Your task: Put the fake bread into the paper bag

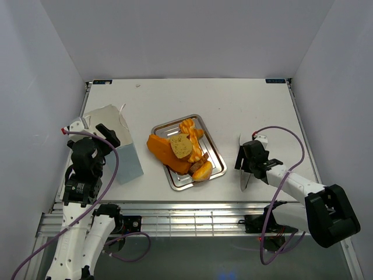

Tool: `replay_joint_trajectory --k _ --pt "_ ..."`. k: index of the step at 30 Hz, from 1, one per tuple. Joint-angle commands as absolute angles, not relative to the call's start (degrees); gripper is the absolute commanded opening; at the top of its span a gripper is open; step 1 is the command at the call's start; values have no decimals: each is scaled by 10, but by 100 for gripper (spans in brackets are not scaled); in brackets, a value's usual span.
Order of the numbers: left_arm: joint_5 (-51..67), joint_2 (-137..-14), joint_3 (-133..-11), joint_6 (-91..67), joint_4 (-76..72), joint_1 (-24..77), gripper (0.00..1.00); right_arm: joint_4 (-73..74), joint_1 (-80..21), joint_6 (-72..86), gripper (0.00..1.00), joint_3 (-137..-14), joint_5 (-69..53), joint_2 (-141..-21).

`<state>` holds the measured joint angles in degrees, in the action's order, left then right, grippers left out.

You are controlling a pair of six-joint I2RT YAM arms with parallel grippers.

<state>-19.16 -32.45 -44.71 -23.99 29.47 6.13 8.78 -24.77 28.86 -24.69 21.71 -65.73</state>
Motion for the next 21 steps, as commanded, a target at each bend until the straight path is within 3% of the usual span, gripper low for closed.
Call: replay_joint_trajectory --k 1,6,15,21 --pt "-183 -323 -445 -236 284 64 93 105 -250 281 79 -262 193 -688" --pt "-181 -323 -444 -235 282 65 93 117 -250 281 77 -273 197 -701" --pt "-181 -320 -443 -235 281 66 93 140 -252 265 62 -299 186 -693" --pt "-184 -316 -442 -235 281 66 93 171 -252 255 62 -323 183 -659"
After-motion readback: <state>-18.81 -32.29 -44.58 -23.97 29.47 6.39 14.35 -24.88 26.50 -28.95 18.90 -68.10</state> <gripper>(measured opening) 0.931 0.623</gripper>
